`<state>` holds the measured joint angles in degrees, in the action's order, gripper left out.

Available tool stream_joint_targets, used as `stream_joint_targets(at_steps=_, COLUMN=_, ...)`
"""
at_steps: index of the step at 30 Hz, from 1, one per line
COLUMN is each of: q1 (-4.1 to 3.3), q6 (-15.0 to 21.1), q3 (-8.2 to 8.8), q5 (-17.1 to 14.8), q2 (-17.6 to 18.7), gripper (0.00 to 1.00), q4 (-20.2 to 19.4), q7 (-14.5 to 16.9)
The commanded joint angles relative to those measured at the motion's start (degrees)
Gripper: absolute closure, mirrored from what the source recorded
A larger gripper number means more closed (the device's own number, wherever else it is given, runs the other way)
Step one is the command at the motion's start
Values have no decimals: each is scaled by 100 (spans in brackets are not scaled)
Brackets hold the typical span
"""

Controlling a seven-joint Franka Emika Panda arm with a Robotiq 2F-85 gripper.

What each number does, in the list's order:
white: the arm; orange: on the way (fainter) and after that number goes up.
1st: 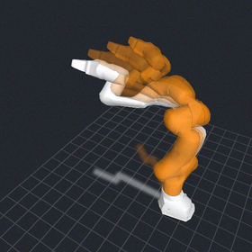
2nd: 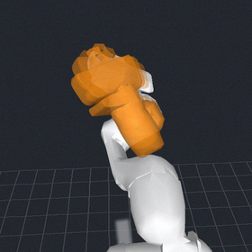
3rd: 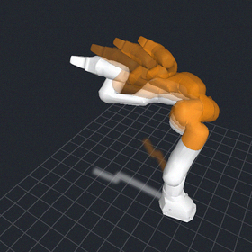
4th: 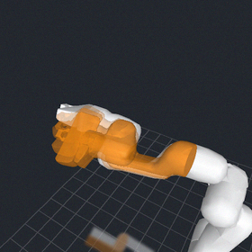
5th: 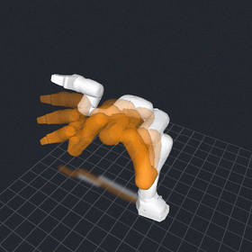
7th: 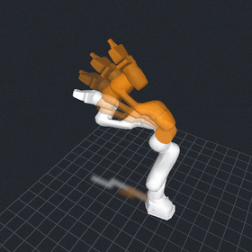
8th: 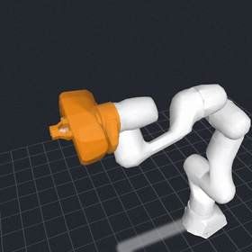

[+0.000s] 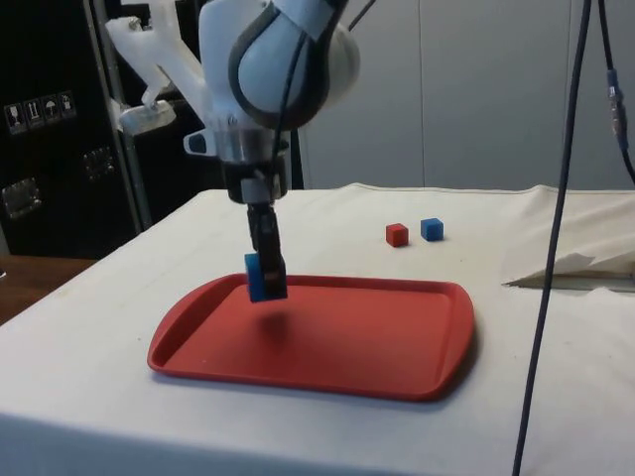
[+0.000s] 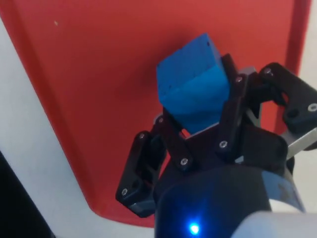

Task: Pick up the largest block and place it onto the tray.

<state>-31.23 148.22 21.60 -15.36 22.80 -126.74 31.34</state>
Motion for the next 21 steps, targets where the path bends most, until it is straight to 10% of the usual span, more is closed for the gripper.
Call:
stream_joint_targets(at_steps=1, q1=-63, q6=138, q3=-11, q5=46, q2=92, gripper=100, q4=0, q7=-103)
stream_joint_targets(at_steps=18, q1=23, q6=550, q3=-367, q5=-74, q2=596, gripper=99, q4=143, q7=-155)
stream_joint_targets(at_steps=21, q1=57, q6=590, q3=-418, q5=-132, q2=613, gripper=65, q4=155, q7=-120)
